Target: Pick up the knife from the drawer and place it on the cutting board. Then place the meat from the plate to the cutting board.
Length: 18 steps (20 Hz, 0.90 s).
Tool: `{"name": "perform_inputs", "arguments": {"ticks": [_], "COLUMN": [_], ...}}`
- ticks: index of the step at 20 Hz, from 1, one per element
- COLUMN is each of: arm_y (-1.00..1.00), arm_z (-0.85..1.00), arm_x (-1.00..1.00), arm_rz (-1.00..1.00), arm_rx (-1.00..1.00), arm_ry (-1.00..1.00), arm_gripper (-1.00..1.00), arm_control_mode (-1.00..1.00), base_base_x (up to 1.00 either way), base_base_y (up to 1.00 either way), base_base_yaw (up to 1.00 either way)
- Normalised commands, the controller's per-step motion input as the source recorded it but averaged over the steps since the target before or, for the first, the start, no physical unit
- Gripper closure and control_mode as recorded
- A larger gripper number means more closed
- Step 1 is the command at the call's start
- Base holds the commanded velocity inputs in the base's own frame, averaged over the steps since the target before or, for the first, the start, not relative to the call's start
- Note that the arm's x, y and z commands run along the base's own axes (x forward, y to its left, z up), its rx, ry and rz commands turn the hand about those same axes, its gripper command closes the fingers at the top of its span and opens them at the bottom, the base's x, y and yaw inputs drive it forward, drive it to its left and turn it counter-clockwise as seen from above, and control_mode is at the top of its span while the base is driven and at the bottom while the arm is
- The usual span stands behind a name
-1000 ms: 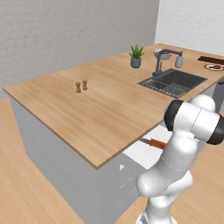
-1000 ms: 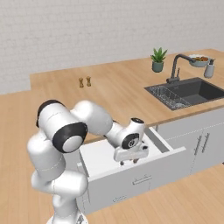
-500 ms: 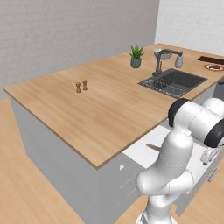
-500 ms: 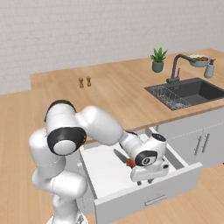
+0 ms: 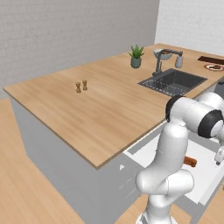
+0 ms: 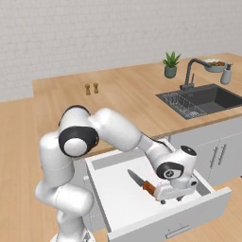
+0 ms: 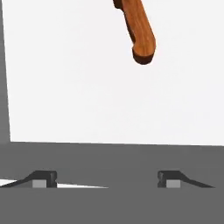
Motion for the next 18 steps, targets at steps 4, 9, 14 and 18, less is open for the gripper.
{"name": "perform_inputs", "arguments": {"ticks": [4,9,14,18], "arm_y": [0.27,0.10,0.34,0.49], "arm_z": [0.00,-0.24,-0.46,-0.18], "arm_x": [0.86,0.59,0.39,0.09], "arm_rz": [0.04,0.07,0.09,0.09], "arm_rx": [0.00,-0.02,-0.06,-0.04], "arm_ry": [-0.11,0.00,0.00,0.00], "arm_gripper": [-1.00,-1.00,-1.00,-1.00], "arm_control_mode": [-1.00,-1.00,-1.00,-1.00], "base_base_x": [0.00,0.00,0.00,0.00], "base_base_y": [0.00,0.00,0.00,0.00], "base_base_yaw": [0.00,0.00,0.00,0.00]}}
